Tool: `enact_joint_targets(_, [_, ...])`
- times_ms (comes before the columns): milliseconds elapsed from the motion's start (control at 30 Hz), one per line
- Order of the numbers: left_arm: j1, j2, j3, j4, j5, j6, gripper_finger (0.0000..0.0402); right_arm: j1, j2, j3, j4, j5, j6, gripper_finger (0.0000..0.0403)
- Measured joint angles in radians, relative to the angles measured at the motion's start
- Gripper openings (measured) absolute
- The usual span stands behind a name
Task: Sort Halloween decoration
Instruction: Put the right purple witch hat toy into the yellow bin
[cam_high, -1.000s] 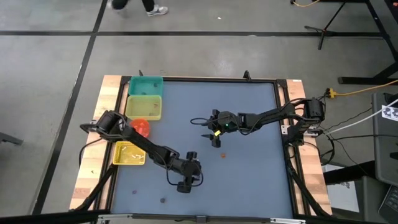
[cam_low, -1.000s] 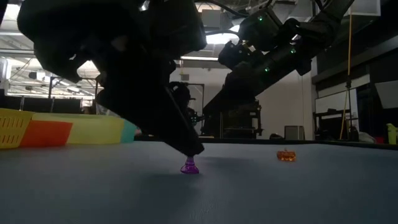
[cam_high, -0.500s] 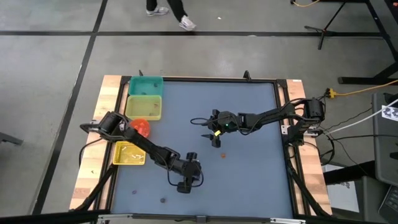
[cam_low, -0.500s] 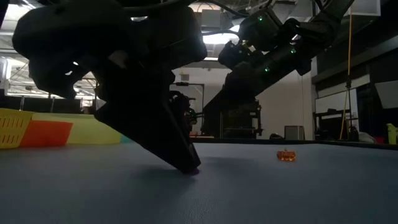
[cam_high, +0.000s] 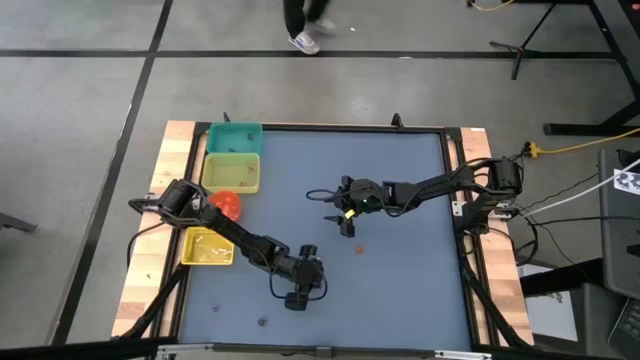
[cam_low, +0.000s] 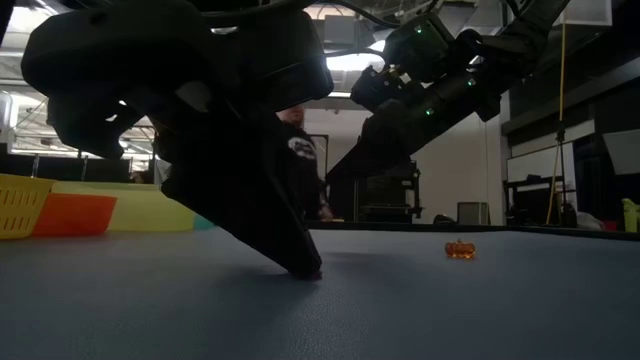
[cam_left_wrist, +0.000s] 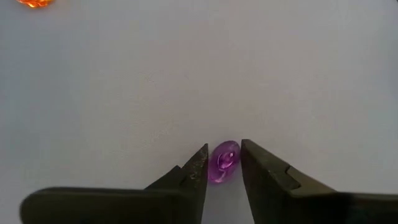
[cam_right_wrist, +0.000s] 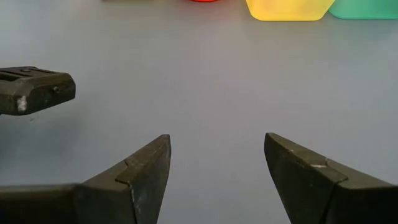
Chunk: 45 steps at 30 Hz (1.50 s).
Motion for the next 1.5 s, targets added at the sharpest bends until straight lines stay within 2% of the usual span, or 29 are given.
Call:
enact_joint_targets(733, [0.000, -0.002, 0.002, 0.005, -0.016, -0.003, 0.0003, 0.000, 0.000, 0.000, 0.000, 0.000, 0.000, 0.0259])
enact_joint_targets(1500, [0.000, -0.009, 0.001, -0.006, -0.013, -0.008, 0.0001, 0.000, 0.000, 0.000, 0.000, 0.000, 0.000, 0.0259])
